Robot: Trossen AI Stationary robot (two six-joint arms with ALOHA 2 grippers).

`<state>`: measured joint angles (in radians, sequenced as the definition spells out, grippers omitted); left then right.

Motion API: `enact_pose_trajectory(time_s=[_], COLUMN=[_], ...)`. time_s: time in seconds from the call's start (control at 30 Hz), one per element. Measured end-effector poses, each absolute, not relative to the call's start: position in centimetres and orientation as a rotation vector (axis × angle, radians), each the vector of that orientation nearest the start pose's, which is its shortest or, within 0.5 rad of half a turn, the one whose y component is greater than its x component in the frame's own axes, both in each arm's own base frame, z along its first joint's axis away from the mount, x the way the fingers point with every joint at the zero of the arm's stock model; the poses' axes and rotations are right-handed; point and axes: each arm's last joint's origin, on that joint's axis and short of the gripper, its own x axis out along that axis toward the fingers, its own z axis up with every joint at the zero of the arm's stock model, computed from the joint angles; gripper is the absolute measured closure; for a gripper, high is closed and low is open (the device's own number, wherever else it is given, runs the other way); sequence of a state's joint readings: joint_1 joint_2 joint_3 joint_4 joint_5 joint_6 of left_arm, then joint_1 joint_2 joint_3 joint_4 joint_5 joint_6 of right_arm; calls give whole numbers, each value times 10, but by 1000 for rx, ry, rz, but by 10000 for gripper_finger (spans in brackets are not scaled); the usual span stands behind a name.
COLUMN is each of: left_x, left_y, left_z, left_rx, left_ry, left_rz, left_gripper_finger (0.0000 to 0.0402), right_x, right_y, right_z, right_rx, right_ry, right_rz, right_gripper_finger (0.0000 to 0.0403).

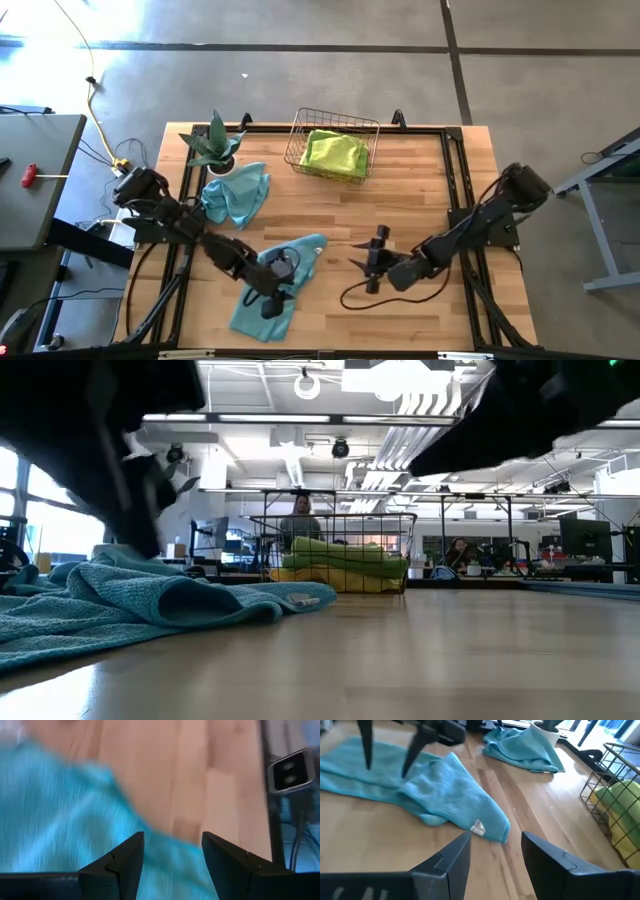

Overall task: Fold microfiber towels
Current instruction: Fold the bottom blue microfiber towel

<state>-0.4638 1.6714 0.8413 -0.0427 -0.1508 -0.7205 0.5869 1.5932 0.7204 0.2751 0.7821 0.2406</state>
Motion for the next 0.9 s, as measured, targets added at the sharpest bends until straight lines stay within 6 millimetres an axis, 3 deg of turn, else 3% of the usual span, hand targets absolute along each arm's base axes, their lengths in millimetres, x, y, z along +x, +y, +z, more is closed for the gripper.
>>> enact_pose_trajectory(time_s=[0.33, 0.7, 0.9], left_x=[268, 261, 260], left_y=[-159, -173, -175], left_z=[147, 149, 150], left_rx=[-667, -663, -653], left_ry=[969, 862, 850], left_rz=[175, 230, 231], left_gripper_finger=[211, 211, 211], right_x=[285, 307, 318], right_y=[127, 97, 89], right_z=[138, 115, 101], right_rx=[-297, -495, -642], right_ry=[535, 634, 583], right_rz=[-268, -28, 153], right_gripper_finger=[236, 236, 236])
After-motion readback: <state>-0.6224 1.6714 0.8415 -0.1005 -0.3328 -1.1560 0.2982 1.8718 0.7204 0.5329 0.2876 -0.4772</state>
